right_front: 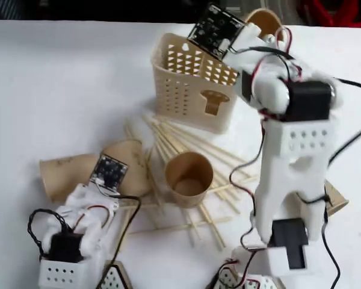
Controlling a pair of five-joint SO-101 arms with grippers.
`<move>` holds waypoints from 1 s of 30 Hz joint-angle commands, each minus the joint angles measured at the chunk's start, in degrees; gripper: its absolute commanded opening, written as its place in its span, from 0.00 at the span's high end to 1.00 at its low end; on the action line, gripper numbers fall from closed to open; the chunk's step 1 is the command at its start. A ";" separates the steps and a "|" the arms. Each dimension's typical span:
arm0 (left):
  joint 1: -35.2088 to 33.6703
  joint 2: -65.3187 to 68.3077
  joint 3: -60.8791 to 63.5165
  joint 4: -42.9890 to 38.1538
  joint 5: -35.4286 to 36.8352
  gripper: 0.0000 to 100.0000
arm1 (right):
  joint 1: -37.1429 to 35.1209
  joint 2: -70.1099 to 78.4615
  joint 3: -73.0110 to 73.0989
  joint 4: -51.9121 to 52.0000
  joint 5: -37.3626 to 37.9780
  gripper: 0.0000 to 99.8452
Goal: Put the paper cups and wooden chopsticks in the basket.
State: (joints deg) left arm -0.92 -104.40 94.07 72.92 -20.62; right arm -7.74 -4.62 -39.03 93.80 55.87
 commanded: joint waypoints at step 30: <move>-0.57 -0.13 -0.09 -1.14 -0.62 0.98 | 0.48 4.70 -8.62 3.47 3.16 0.76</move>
State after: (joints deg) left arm -0.92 -104.22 94.59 72.92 -20.79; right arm -7.56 0.75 -43.78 96.97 61.05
